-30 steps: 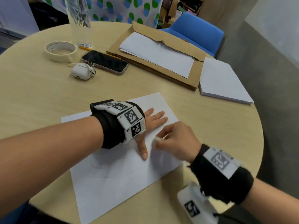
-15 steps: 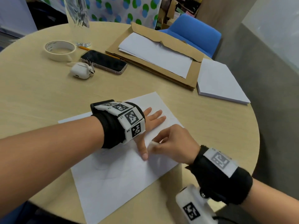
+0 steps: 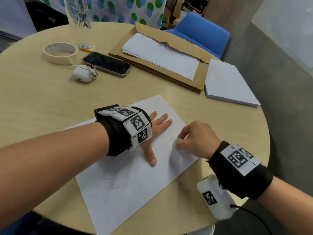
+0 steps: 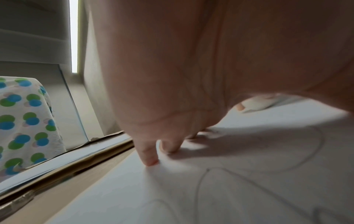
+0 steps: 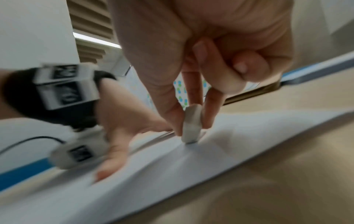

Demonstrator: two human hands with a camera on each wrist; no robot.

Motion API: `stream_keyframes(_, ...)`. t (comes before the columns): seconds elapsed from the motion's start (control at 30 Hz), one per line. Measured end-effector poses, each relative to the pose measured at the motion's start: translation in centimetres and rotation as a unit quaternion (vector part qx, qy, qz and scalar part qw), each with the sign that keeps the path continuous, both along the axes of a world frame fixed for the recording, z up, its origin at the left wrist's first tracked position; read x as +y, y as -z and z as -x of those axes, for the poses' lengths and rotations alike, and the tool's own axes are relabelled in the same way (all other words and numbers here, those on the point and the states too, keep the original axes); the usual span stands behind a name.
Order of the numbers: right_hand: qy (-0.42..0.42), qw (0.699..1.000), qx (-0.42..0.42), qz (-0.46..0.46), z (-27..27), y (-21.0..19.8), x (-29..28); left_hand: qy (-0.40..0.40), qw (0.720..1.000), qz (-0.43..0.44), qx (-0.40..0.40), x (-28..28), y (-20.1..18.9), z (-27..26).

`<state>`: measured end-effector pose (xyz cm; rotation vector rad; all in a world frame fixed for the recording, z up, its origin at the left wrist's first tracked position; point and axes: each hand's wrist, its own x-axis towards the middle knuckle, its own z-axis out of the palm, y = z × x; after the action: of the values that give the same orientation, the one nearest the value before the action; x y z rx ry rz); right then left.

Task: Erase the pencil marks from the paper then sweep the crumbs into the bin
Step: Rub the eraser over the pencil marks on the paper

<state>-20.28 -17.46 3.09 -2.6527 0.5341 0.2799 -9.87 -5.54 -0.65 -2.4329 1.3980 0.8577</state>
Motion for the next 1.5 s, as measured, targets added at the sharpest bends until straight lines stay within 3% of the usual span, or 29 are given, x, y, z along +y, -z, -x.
stream_keyframes(0.2,-0.069,0.998,0.001,-0.006,0.3,0.8,3.1,0.001,1.000,0.000,-0.006,-0.1,0.1,0.1)
stream_keyframes(0.37,0.009,1.000,0.005,0.015,0.4,0.1,-0.5,-0.007,1.000,-0.008,-0.004,0.0,-0.3,0.4)
stream_keyframes(0.47,-0.006,0.999,-0.016,0.033,0.5,0.3,0.6,-0.003,1.000,-0.006,-0.011,-0.1,-0.2,0.6)
stream_keyframes(0.6,-0.055,0.998,0.005,-0.044,0.3,1.2,3.1,-0.004,1.000,0.004,-0.022,0.0,0.0,0.6)
stream_keyframes(0.83,0.044,0.999,-0.015,0.005,0.1,0.6,-2.6,-0.005,1.000,-0.023,-0.002,-0.3,-0.2,0.5)
stream_keyframes(1.0,0.102,0.982,-0.031,-0.155,0.2,1.3,-3.7,0.036,0.999,0.007,0.006,0.1,-1.2,1.3)
stream_keyframes(1.13,0.139,0.973,-0.014,-0.184,-0.6,1.0,-4.5,0.025,0.999,0.034,0.014,0.4,-1.5,1.9)
stream_keyframes(1.23,0.113,0.987,-0.036,-0.108,-1.1,0.7,-3.9,0.003,0.999,0.037,-0.004,-0.4,-1.2,2.3)
stream_keyframes(1.3,0.053,0.996,-0.034,-0.066,-0.5,0.7,-2.3,-0.003,0.999,0.035,-0.008,-0.7,-1.0,2.3)
stream_keyframes(1.4,-0.043,0.995,0.024,-0.086,1.2,0.9,0.6,0.007,1.000,0.022,-0.001,-0.6,-0.7,2.0)
stream_keyframes(1.5,-0.024,0.992,0.066,-0.102,0.5,0.3,-0.3,0.013,1.000,0.010,0.009,-0.3,-0.6,1.8)
